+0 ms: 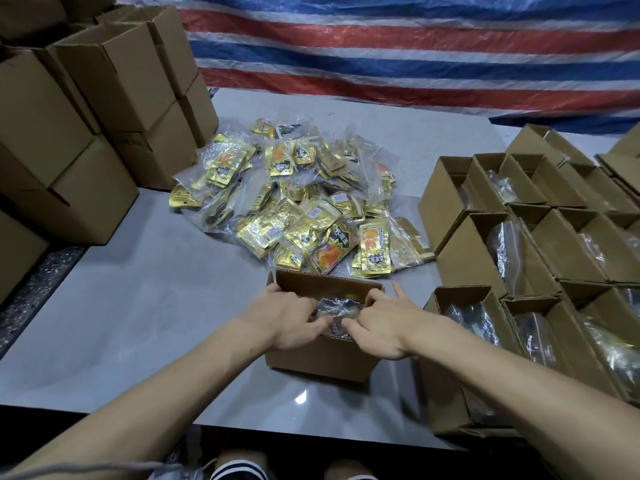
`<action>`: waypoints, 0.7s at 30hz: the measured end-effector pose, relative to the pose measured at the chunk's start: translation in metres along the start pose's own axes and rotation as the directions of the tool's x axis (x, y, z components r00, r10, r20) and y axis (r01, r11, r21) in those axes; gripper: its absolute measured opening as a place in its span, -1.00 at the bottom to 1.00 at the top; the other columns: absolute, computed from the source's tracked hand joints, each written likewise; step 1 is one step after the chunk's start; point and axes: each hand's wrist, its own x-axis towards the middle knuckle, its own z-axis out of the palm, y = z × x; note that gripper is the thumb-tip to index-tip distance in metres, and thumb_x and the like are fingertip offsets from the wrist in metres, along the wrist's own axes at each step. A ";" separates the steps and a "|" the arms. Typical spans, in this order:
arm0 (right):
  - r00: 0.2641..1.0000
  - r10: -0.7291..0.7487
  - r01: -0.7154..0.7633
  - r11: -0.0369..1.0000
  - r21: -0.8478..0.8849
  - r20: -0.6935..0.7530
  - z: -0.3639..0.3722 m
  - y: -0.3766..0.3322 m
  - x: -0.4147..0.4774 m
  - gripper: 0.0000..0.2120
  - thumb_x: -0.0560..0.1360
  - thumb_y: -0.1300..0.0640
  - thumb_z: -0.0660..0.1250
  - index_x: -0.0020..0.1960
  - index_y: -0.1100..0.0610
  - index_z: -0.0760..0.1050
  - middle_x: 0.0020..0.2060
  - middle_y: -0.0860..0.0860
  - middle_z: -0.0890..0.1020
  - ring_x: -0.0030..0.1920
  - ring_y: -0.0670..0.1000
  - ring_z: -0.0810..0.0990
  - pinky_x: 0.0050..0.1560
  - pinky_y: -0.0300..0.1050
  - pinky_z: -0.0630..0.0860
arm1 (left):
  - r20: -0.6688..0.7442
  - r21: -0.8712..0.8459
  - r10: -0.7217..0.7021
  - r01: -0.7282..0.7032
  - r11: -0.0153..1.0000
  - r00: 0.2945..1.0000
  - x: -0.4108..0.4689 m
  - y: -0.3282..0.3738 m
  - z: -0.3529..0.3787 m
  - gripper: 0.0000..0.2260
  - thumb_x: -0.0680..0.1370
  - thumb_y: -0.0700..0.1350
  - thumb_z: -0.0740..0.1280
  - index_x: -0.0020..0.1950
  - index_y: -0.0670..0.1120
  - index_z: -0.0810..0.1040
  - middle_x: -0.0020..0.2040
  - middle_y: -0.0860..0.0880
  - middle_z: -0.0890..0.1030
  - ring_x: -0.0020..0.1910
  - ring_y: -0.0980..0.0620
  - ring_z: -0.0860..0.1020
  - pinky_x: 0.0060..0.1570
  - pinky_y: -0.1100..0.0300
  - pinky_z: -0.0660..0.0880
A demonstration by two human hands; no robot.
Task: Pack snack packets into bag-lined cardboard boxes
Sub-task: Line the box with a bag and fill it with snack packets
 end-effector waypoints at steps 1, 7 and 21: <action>0.999 -0.003 0.003 1.000 0.002 -0.044 0.001 0.002 0.000 -0.53 0.67 -0.10 -0.14 -0.12 0.03 0.47 -0.04 0.03 0.56 0.34 0.05 0.32 0.49 0.36 -0.16 | -0.118 -0.011 0.007 -0.009 1.000 0.993 -0.003 -0.001 0.002 -0.63 0.67 0.22 0.02 -0.05 0.03 0.48 -0.08 0.01 0.62 0.06 -0.04 0.57 0.20 0.06 0.29; 0.931 -0.051 0.080 0.995 0.065 -0.361 0.007 0.013 0.001 -0.63 0.61 -0.11 0.09 -0.12 0.03 0.59 -0.21 -0.05 0.62 0.05 -0.02 0.47 0.44 0.12 0.11 | -0.763 -0.331 -0.129 -0.212 0.920 0.633 -0.019 -0.029 0.034 -0.66 0.55 0.15 0.24 0.10 -0.04 0.63 0.11 0.04 0.61 0.15 0.05 0.54 0.24 0.09 0.35; 0.748 0.538 -0.218 0.752 0.622 -0.388 -0.023 0.109 0.059 -0.75 0.58 0.13 0.21 0.25 0.08 0.44 -0.03 0.04 0.62 -0.01 0.12 0.58 0.04 0.09 0.58 | -0.306 -0.699 -0.260 -0.030 0.715 0.916 0.003 -0.086 0.173 0.03 0.10 0.50 0.55 0.46 0.07 0.41 0.26 0.24 0.55 0.25 0.12 0.51 0.26 0.08 0.47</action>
